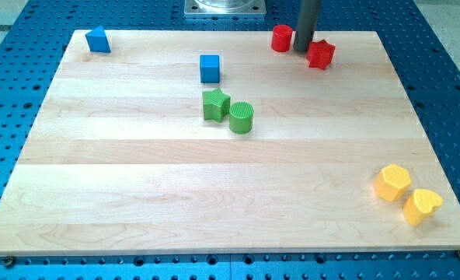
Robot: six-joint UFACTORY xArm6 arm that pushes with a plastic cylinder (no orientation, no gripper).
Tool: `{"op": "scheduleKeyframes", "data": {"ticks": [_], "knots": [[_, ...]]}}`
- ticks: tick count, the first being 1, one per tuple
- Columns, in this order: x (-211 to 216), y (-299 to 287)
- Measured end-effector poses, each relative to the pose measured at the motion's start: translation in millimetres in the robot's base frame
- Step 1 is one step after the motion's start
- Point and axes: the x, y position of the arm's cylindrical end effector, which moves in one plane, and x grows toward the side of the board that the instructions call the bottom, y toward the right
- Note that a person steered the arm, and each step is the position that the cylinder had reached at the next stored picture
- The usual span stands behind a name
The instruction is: Place the red circle at the top center of the board
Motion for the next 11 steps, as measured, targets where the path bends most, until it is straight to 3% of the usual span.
{"op": "scheduleKeyframes", "data": {"ticks": [1,2,3,4,6,8,11], "knots": [[5,-11],[-17,15],[-48,-12],[-45,-63],[4,-51],[8,-130],[13,-128]]}}
